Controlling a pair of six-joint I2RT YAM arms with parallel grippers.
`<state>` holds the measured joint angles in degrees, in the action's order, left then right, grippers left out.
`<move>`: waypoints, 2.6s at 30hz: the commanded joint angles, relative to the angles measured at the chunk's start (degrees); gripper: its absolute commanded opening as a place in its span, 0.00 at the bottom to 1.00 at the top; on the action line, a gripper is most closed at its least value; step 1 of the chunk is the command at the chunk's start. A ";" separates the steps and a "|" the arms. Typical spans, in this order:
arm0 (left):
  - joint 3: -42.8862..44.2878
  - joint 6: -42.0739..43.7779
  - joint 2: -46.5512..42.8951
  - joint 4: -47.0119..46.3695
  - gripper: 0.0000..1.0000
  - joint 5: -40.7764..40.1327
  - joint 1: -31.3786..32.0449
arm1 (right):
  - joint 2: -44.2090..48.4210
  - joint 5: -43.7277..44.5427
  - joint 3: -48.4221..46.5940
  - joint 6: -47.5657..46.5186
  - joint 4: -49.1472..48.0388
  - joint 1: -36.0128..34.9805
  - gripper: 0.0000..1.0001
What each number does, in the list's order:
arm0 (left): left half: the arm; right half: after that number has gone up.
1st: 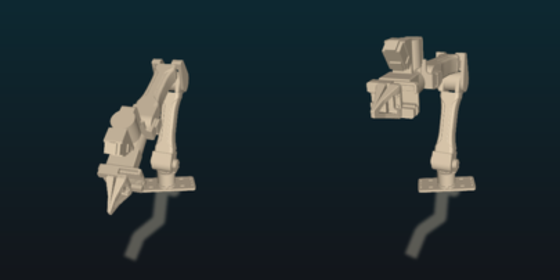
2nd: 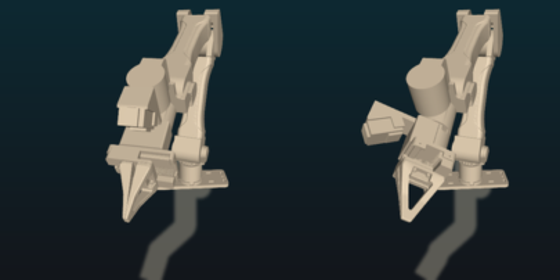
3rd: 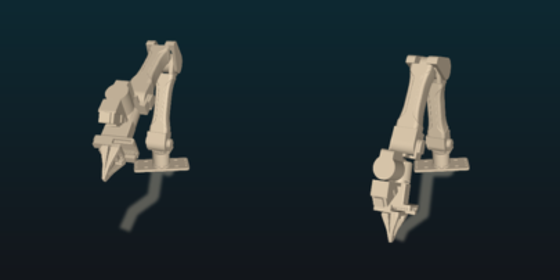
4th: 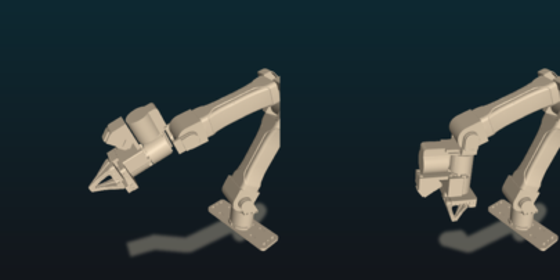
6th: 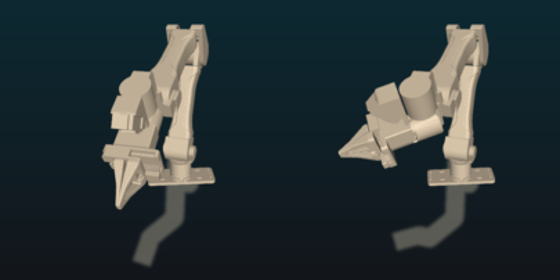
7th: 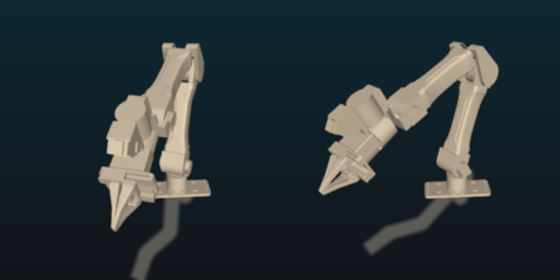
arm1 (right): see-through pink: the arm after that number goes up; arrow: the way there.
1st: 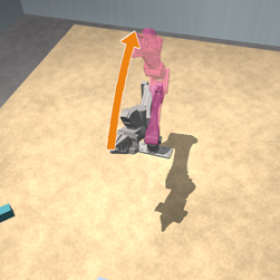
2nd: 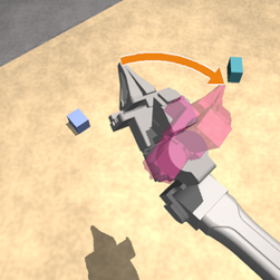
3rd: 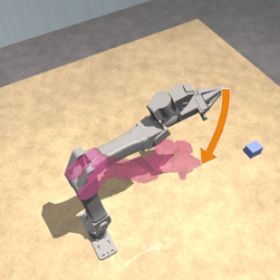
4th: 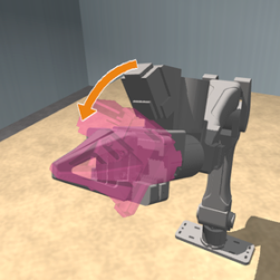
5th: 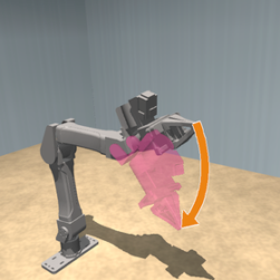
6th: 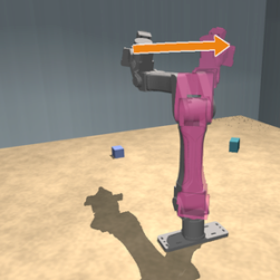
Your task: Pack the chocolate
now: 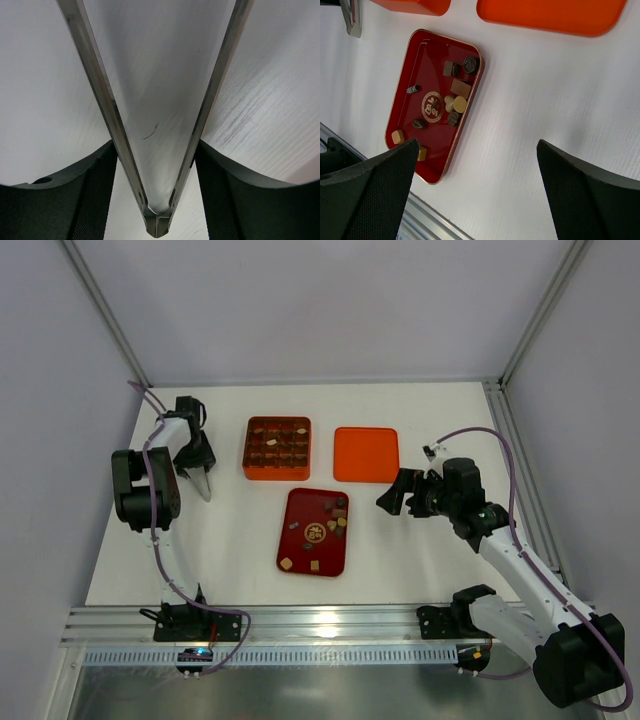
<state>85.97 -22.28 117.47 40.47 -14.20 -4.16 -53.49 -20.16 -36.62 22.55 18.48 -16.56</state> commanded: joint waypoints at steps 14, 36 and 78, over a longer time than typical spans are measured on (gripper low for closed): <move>-0.81 -1.18 -0.05 1.01 0.86 -1.54 -1.20 | 1.29 1.00 -0.91 -0.75 0.41 -0.49 1.00; 3.85 -5.14 -28.07 8.22 0.94 3.65 6.95 | -21.89 11.73 -23.31 -1.10 5.60 4.16 0.97; 14.04 -9.80 -3.39 -13.22 0.94 31.77 36.16 | -69.90 15.33 -58.04 -6.28 15.80 6.89 0.31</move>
<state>96.68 -31.57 112.92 29.74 15.79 31.77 -122.72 -4.51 -92.47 17.15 33.19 -9.28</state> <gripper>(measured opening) 0.944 0.323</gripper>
